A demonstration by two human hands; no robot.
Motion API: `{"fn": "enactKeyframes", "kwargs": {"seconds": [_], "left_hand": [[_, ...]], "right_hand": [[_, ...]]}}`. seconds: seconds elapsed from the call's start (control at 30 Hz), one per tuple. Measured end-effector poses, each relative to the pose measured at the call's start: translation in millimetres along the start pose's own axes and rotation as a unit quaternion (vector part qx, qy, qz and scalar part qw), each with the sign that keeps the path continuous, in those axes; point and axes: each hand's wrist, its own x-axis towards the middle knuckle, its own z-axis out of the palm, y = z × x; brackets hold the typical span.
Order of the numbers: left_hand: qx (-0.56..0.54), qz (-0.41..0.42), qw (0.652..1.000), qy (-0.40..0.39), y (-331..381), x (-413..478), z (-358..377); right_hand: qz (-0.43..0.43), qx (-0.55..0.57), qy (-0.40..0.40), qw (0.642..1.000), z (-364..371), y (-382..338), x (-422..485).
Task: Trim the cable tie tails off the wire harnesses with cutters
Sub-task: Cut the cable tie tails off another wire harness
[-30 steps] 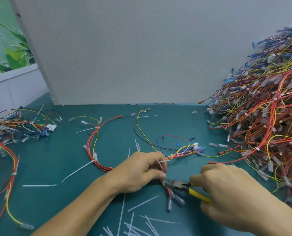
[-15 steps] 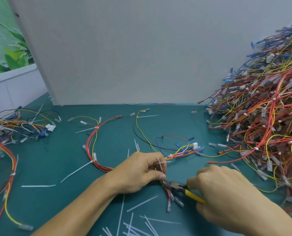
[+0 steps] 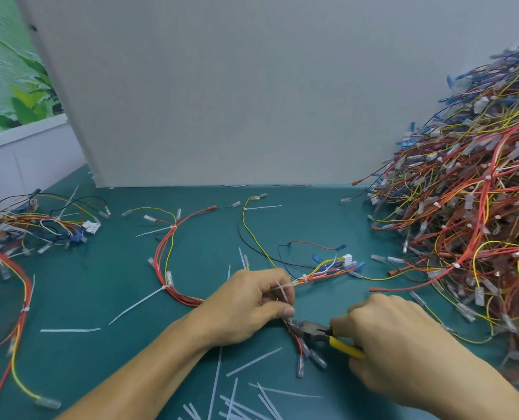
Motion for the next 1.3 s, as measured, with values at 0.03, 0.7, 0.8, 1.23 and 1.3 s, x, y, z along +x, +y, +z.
{"fn": "enactKeyframes", "kwargs": {"seconds": [0.03, 0.7, 0.8, 1.23, 1.3], "left_hand": [[-0.014, 0.004, 1.000, 0.009, 0.7, -0.6, 0.1], [-0.107, -0.185, 0.961, 0.174, -4.6, -12.9, -48.2], [0.112, -0.182, 0.971, 0.107, -6.6, -10.8, -40.8], [0.134, -0.177, 0.970, 0.097, -13.9, 0.7, -28.2], [0.114, -0.177, 0.973, 0.099, -14.4, -0.1, -28.5]], "right_hand": [[-0.001, 0.007, 0.003, 1.000, 0.4, 0.6, 0.8], [-0.009, 0.047, 0.065, 0.997, -29.5, -2.0, 56.0], [-0.008, 0.023, 0.066, 0.998, -26.2, -8.1, 65.3], [-0.032, -0.012, 0.053, 0.998, -16.4, -3.3, 64.1], [-0.033, -0.011, 0.054, 0.998, -16.9, -3.7, 61.6]]}}
